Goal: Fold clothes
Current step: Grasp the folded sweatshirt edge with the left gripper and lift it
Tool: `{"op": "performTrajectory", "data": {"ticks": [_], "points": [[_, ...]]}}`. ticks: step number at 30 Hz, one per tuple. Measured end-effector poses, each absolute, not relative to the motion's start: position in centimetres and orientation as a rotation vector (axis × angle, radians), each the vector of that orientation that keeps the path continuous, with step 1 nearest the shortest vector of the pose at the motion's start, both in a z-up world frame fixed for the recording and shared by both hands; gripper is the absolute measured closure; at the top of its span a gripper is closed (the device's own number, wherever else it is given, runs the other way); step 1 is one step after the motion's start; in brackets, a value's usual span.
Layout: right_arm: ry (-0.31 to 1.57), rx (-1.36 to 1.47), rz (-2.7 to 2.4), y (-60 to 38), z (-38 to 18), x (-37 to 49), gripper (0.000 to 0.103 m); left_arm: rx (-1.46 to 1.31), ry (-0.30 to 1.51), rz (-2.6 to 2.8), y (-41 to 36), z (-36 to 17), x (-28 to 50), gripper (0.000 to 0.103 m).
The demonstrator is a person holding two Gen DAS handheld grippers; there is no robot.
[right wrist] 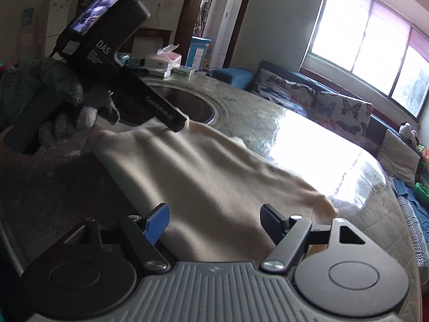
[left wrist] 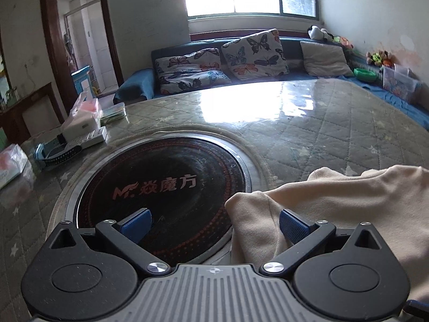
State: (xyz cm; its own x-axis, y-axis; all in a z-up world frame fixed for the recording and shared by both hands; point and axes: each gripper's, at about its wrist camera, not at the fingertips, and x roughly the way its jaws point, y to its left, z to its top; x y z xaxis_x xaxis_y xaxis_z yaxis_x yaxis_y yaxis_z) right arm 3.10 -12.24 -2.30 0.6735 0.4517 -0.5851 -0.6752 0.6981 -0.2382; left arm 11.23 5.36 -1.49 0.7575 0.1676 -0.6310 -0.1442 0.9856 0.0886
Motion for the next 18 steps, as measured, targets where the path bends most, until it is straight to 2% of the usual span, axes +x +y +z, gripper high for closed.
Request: {"op": "performTrajectory", "data": {"ticks": [11,16,18], "points": [[0.475,-0.483,0.86,-5.9,-1.2,2.9,0.027,-0.019,0.736,0.234,9.3,-3.1,7.8,0.0],[0.483,-0.526,0.932,-2.7,-2.0,2.5,0.035,-0.106,0.743,0.26,11.9,-2.9,6.9,0.0],[0.488,-0.546,0.95,-1.6,-2.5,2.3,0.043,-0.149,0.737,0.25,12.6,-2.4,6.5,0.0]]}}
